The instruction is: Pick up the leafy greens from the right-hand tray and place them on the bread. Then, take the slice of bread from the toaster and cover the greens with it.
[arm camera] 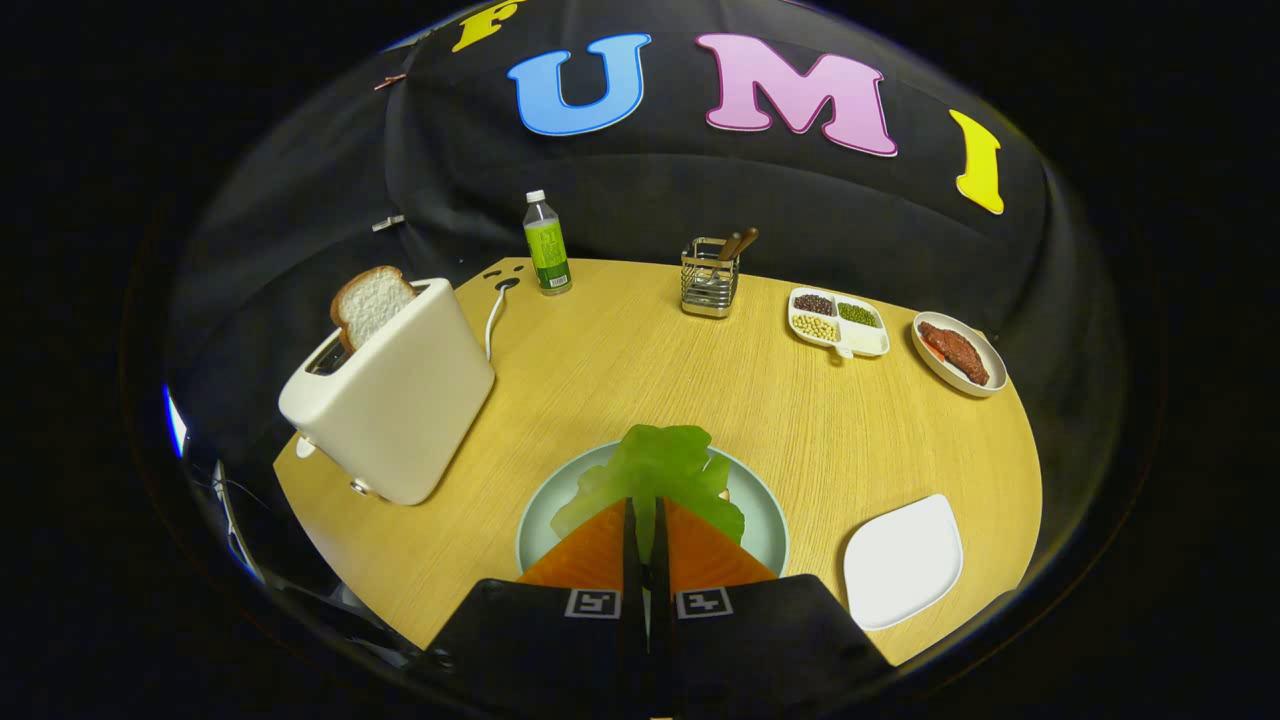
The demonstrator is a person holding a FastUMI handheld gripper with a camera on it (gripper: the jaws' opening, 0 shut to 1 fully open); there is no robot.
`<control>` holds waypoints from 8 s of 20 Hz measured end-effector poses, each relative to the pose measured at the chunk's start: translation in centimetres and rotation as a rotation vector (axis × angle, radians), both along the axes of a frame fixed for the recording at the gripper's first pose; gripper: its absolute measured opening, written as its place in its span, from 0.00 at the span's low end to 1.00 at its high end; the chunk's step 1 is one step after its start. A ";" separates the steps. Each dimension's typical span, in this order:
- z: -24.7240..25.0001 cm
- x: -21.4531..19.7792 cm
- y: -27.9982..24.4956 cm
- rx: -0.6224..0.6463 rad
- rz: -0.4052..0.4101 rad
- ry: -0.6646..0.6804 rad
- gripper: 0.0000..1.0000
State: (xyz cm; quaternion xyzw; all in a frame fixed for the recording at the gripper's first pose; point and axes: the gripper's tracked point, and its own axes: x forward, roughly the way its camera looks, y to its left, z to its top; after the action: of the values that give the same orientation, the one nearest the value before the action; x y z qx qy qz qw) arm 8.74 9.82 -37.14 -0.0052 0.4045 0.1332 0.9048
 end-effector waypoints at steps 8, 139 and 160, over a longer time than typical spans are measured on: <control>-3.3 -1.5 0.9 -0.028 0.013 0.069 0.49; -0.2 -3.2 -6.6 0.126 -0.482 0.072 0.99; 29.3 -13.0 -19.0 -0.061 -0.465 -0.661 0.98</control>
State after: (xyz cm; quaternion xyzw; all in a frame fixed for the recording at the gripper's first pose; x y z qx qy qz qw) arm -4.28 -9.20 -7.88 0.0171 0.0861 -0.0962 0.9915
